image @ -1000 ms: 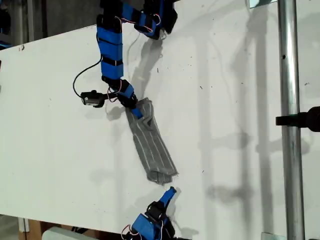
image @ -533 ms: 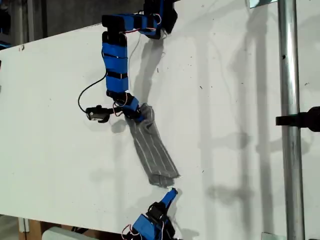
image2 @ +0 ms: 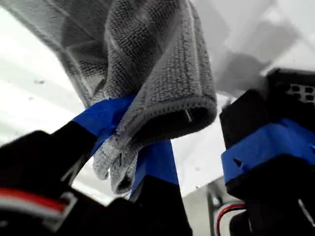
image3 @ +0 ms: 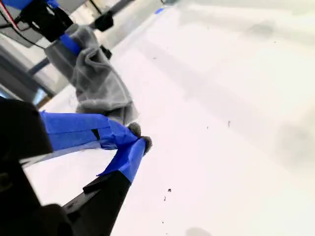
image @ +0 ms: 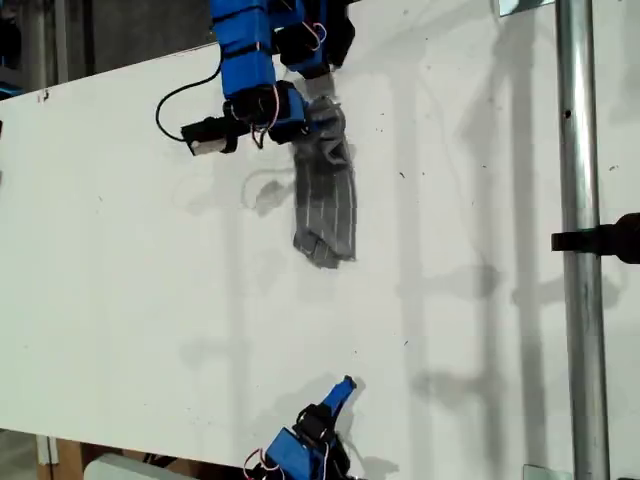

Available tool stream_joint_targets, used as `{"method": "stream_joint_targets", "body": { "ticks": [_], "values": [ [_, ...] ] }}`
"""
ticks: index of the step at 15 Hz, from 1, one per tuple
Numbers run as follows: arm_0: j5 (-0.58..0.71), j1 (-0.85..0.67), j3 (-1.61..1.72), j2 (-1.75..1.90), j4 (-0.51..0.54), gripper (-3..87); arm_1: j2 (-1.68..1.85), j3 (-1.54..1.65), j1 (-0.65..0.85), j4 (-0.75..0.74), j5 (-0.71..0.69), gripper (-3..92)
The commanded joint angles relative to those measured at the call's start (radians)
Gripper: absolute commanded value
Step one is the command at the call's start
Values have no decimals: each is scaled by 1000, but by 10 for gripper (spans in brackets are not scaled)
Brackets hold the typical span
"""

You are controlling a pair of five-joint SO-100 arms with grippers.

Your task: Grasp corners of a towel and fold twice.

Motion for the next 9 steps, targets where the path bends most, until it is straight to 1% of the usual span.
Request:
{"method": "stream_joint_targets", "body": {
  "ticks": [1, 2, 3, 4, 6, 8, 9],
  "values": [
    [3, 6, -5, 8, 2, -23, 100, -52, -18, -121, -20, -3],
    [8, 5, -6, 8, 0, -23, 54, -29, 14, -235, -87, -3],
    [6, 9, -6, 8, 0, -23, -6, -25, 32, -402, -164, -3],
    [-2, 11, 0, 8, 0, -23, -80, -44, 52, -520, -222, -3],
    [-3, 14, 6, 8, -8, -23, -164, -20, 114, -721, -293, -3],
    [2, 12, 8, 8, -9, -23, -169, 40, 147, -877, -327, 122],
    [2, 11, 11, 8, -9, -23, -124, 117, 173, -1009, -347, 305]
  ]
}}
